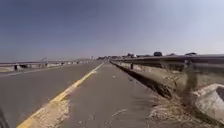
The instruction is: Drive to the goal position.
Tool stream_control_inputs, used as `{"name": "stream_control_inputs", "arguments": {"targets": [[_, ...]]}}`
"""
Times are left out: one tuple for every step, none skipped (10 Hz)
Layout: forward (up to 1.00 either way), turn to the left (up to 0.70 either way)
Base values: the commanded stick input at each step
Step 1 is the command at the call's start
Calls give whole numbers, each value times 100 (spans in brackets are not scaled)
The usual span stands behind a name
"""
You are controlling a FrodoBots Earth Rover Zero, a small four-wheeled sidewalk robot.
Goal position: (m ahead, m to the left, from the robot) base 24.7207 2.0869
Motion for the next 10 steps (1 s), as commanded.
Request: {"name": "stream_control_inputs", "arguments": {"targets": [[50,0],[50,0],[50,0],[50,0],[50,0],[50,18],[50,43],[50,50],[50,50],[50,0]]}}
